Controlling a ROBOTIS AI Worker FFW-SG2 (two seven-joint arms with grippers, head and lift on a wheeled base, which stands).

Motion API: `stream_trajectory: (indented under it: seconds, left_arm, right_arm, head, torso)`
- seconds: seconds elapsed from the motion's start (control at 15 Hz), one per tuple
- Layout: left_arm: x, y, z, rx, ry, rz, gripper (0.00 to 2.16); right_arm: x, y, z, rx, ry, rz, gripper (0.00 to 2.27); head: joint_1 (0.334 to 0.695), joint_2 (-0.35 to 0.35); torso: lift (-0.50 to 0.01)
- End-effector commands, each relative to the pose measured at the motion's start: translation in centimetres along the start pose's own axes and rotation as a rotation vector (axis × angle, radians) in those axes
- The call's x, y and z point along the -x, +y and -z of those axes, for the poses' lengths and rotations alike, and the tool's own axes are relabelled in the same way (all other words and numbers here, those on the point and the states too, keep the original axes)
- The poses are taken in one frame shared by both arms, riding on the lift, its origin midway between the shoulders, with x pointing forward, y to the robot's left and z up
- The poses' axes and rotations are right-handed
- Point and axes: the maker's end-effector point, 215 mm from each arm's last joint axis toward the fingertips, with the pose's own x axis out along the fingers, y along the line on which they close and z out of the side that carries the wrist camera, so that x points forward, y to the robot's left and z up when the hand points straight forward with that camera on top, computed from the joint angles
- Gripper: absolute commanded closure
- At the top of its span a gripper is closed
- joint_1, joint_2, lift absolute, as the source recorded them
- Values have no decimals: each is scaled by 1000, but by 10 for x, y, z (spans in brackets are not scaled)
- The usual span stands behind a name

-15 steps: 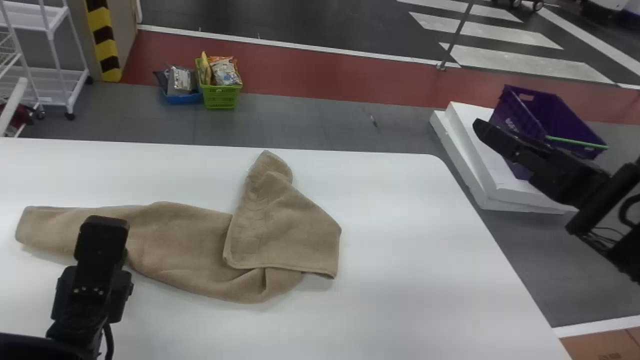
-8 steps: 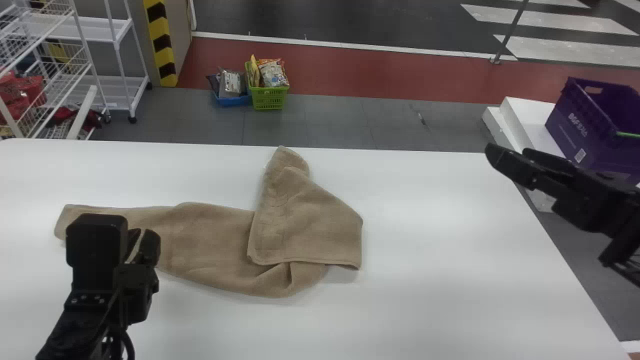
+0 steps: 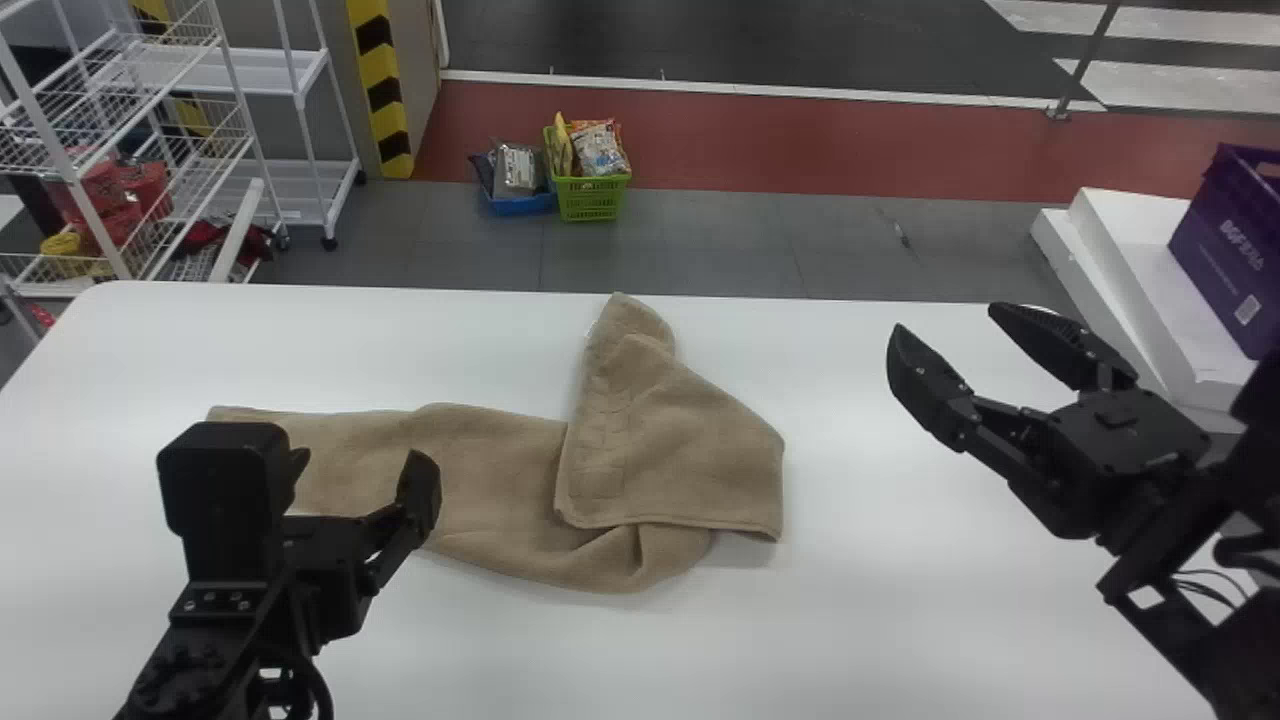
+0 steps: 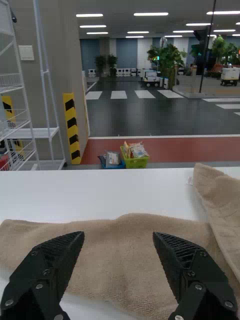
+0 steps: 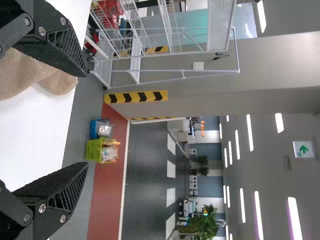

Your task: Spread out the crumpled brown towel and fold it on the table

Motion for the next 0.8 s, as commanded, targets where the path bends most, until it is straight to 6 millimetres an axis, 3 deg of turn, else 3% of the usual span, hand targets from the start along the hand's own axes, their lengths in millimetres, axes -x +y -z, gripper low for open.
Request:
stream_trajectory:
  seconds: [0.0,0.13,0.27,0.6,0.73]
  left_arm:
    - [2,19,-2,25,-11,-18,43]
    - [6,36,-10,26,-51,-43,46]
    - [10,50,-24,33,-118,-65,46]
    - [14,62,-36,37,-204,-87,46]
    - [16,65,-36,31,-217,-91,46]
  right_arm:
    - [-4,21,17,30,-48,-32,221]
    - [-9,33,29,57,-91,-25,221]
    - [-17,49,54,40,-100,-16,221]
    - [-53,131,113,136,0,-59,221]
    - [-62,149,127,145,60,-86,228]
  head:
    - [695,-42]
    - [695,-14]
    - [695,30]
    - [695,121]
    - [695,182]
  torso:
    - [-127]
    - [-127]
    - [-127]
    - [-127]
    - [-127]
